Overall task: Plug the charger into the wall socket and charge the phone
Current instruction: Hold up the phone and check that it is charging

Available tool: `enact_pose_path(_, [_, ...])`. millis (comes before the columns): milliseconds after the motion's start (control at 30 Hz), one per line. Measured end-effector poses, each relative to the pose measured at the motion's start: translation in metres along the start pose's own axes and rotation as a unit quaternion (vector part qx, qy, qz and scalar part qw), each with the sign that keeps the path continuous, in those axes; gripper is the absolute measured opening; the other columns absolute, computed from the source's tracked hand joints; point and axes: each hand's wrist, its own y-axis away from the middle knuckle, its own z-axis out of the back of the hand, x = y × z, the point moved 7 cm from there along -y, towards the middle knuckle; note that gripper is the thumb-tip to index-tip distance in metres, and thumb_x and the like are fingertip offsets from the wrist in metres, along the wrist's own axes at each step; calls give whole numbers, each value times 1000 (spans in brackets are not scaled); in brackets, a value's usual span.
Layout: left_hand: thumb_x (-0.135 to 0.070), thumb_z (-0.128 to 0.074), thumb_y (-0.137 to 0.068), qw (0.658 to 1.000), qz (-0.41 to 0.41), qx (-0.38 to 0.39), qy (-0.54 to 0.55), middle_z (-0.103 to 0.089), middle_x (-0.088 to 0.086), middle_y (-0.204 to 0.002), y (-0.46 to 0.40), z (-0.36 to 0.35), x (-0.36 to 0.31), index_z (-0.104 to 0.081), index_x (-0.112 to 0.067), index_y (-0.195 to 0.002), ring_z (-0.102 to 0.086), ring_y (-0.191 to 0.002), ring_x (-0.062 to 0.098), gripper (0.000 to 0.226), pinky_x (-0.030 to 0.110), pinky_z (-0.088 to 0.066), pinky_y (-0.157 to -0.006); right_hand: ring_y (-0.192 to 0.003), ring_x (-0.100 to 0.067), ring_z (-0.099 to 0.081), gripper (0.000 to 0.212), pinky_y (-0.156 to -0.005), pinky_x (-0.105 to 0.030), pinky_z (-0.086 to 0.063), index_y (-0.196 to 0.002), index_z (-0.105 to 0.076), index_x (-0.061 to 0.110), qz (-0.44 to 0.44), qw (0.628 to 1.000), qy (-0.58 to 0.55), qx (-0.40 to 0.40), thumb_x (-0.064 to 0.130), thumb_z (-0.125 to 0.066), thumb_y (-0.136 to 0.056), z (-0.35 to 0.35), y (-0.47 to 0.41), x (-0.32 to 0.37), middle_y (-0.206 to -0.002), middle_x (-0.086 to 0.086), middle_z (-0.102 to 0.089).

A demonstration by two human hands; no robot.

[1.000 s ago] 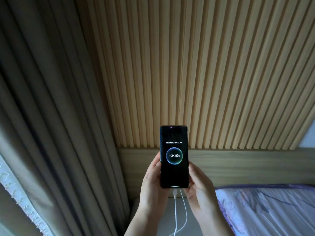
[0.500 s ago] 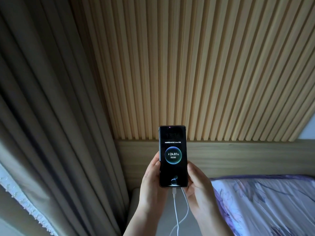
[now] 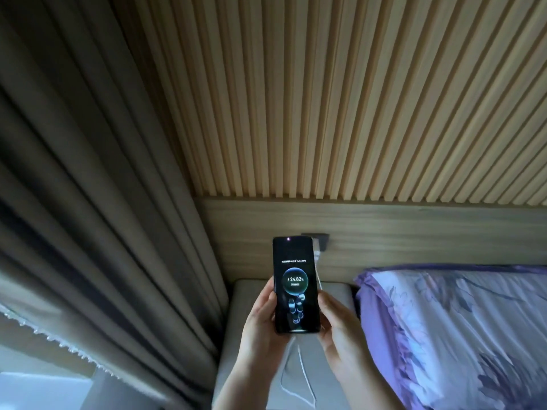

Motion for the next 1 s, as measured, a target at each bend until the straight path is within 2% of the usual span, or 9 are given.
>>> enact_pose_path(167, [-13,-42,-93,996,65,-64,-6,-54,25,-134,-11,51,37,-54,-9,-132,-52,-117,36,40,44,-44,-92,-82,-21,-71,24,-65,-31,-53,-107,-69,4,-42,997,58,-12,9,-52,-90,17,-18,-38,-98,-15,-76])
enact_pose_path(233, [-13,-46,-92,992,82,-90,-22,-56,25,-131,-15,72,48,-59,-10,-127,-53,-114,35,38,42,-45,-88,-84,-23,-70,25,-63,-30,-53,-109,-68,5,-52,995,82,-20,9,-52,-90,24,-28,-52,-101,-17,-74])
enact_pose_path(400, [-14,-53,-90,980,130,-134,-73,-75,6,-93,-32,122,73,-73,-20,-105,-70,-77,16,26,26,-55,-61,-79,-24,-67,19,-62,-31,-49,-101,-73,10,-95,988,114,-52,11,-59,-87,45,-52,-99,-95,-16,-75])
enact_pose_path(500, [-9,-51,-93,968,158,-166,-99,-74,1,-83,-45,150,92,-73,-19,-97,-69,-69,13,24,25,-52,-60,-75,-22,-64,21,-67,-35,-44,-95,-75,11,-116,981,139,-72,6,-57,-87,58,-70,-128,-86,-13,-74])
enact_pose_path(567, [-7,-51,-91,962,172,-179,-115,-74,1,-81,-55,169,104,-75,-20,-90,-68,-70,14,27,28,-50,-64,-70,-16,-68,28,-65,-30,-49,-91,-77,15,-127,974,172,-73,1,-53,-86,67,-84,-148,-77,-3,-76])
enact_pose_path(700, [-5,-45,-91,951,190,-190,-150,-74,2,-88,-76,200,125,-72,-19,-99,-66,-76,17,31,28,-49,-64,-53,5,-64,51,-49,-8,-47,-78,-74,24,-157,960,222,-72,-14,-40,-79,82,-108,-184,-56,13,-73])
enact_pose_path(833, [0,-43,-88,936,208,-208,-192,-75,3,-91,-98,237,151,-74,-23,-100,-70,-79,18,40,27,-50,-65,-45,0,-64,57,-40,-8,-45,-70,-69,17,-197,957,204,-58,-23,-29,-77,96,-134,-226,-52,5,-71])
enact_pose_path(900, [3,-40,-89,926,217,-234,-203,-73,7,-97,-106,257,165,-69,-19,-111,-69,-80,20,42,26,-51,-62,-44,-3,-64,55,-39,-9,-45,-70,-69,13,-215,953,204,-57,-23,-28,-78,102,-145,-245,-59,-1,-69])
enact_pose_path(1000, [4,-41,-88,908,228,-267,-227,-72,10,-96,-116,286,183,-67,-15,-114,-69,-76,20,42,26,-52,-59,-50,-6,-65,54,-39,-8,-45,-68,-67,15,-236,943,227,-63,-20,-28,-82,109,-157,-269,-69,-8,-68])
